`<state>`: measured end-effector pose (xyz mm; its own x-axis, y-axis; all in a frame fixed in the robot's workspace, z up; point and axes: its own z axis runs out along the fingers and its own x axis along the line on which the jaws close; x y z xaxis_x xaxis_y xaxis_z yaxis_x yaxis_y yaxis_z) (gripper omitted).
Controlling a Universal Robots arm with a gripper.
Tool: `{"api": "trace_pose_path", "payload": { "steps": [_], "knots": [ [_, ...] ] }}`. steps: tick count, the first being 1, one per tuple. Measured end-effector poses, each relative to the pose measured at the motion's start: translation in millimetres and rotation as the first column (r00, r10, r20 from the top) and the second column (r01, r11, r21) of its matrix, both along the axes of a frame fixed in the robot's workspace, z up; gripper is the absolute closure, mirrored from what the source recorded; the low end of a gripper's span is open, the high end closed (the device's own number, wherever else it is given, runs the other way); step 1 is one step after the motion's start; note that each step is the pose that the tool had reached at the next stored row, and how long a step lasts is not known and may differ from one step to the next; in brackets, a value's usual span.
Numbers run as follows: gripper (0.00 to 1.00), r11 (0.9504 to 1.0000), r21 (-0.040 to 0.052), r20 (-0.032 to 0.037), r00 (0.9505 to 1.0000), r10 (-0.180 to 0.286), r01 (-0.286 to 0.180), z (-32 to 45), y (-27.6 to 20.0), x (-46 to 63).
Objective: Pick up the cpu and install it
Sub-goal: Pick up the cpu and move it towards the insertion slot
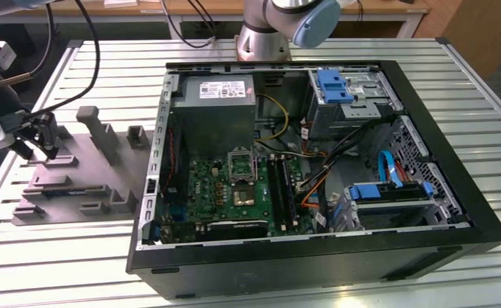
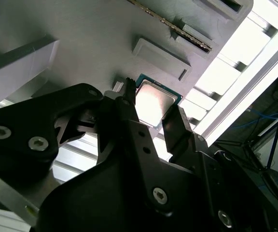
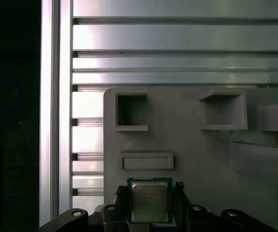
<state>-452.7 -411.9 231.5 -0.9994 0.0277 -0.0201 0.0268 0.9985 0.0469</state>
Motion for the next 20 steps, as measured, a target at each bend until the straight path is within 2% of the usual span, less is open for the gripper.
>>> {"api": "trace_pose_path", "payload": {
  "steps": [20],
  "knots": [
    [0.53, 1.0000, 0.0000, -0.0001, 1.0000, 0.000, 0.000, 4.1, 0.0, 0.0]
  ]
}}
